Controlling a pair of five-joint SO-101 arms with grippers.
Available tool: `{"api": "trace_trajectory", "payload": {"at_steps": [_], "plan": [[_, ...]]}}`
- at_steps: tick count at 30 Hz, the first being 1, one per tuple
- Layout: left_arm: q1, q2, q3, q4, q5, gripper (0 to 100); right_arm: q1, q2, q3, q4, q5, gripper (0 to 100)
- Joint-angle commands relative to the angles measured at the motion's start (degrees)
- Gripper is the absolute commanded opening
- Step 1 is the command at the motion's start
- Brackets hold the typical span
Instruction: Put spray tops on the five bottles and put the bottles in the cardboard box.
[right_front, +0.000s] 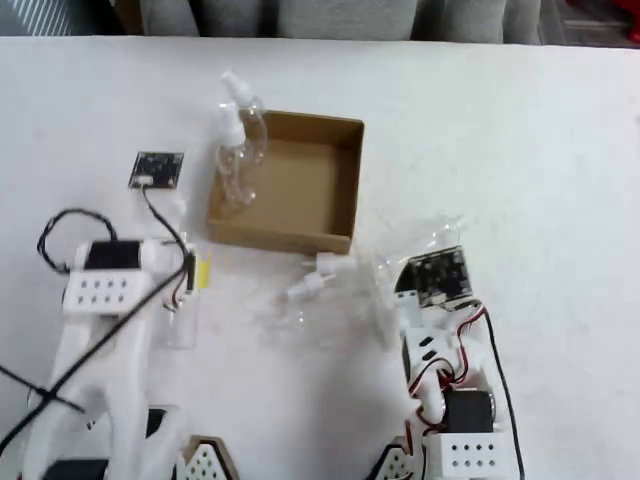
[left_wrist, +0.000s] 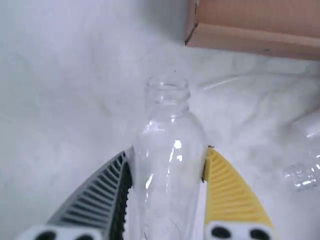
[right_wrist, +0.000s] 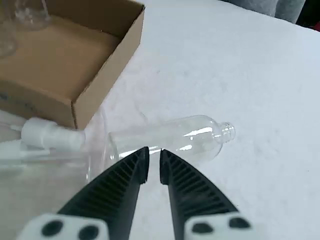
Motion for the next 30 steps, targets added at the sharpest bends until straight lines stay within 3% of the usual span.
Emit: {"api": "trace_trajectory", "payload": {"at_steps": [1,4,8,14,25,30], "plan": [[-3.4,-7.5,6.9,-10.9,0.8,2,0.7,-0.9,-0.2,1.1,2.9,2.1],[-6.7,-8.2,10.2,-15.3,1.0,2,0.7,-0.9,-3.6,3.1,2.9,2.1],[-10.2,-7.7,11.1,-17.8,8.3,2,0.0,-0.7,-8.9,6.0,2.9,1.7],[-11.0,-0.9,9.4,-22.2,11.6,2,-6.8,1.7,-14.3,6.7,2.9,1.7],[-17.2,20.2,-4.1,-22.2,11.3,2,-23.7,33.5,-28.7,8.7,2.5,2.1],[-17.3,21.0,-4.5,-22.2,11.3,2,-20.9,40.7,-31.0,12.3,2.9,2.1]]}}
